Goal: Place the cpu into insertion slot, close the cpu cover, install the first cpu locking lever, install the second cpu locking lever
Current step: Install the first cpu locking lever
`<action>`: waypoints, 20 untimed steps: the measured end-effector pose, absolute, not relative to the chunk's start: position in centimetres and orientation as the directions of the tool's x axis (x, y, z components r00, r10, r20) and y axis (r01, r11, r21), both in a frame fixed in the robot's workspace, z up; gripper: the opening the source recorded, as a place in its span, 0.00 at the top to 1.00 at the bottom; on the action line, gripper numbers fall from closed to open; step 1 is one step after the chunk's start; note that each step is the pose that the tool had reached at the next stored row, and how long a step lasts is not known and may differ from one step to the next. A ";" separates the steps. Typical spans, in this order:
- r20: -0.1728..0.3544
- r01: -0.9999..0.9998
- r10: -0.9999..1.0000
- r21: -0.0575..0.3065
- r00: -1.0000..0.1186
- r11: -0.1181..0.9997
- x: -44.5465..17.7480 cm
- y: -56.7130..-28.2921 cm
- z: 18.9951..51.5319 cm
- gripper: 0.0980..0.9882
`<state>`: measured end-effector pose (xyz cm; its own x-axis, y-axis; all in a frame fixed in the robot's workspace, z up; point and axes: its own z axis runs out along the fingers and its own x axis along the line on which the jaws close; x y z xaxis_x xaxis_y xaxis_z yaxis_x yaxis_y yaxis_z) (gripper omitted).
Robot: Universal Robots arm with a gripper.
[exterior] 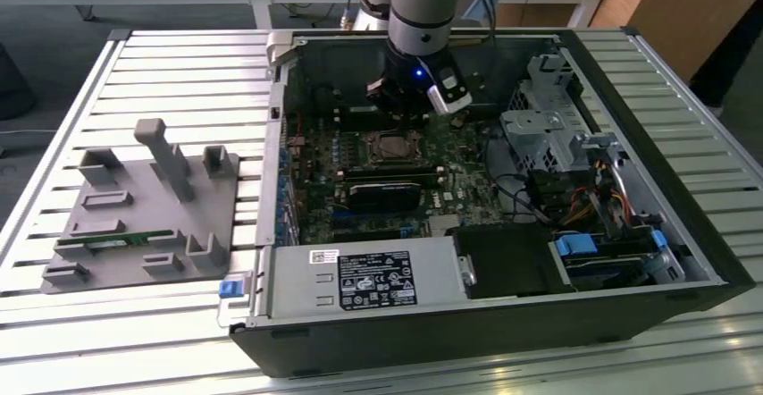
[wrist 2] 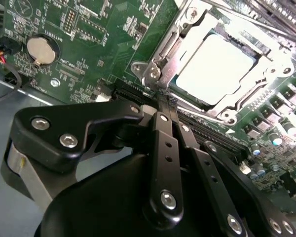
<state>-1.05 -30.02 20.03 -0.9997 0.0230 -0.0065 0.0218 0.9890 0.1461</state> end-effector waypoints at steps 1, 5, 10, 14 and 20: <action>-0.006 0.022 0.023 0.146 -1.000 0.989 -1.1 -30.0 20.1 0.99; -0.007 0.022 0.023 0.146 -1.000 0.989 -1.0 -30.0 20.2 0.99; -0.007 0.022 0.023 0.111 -1.000 0.994 -1.0 -29.9 20.0 0.99; -0.007 0.022 0.023 0.096 -1.000 0.995 -1.0 -29.7 19.7 0.99; -0.008 0.022 0.023 0.094 -1.000 0.995 -1.0 -29.7 19.6 0.99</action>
<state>-1.03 -29.68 19.60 -0.9997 0.0226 -0.0076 0.0218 0.9953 0.0942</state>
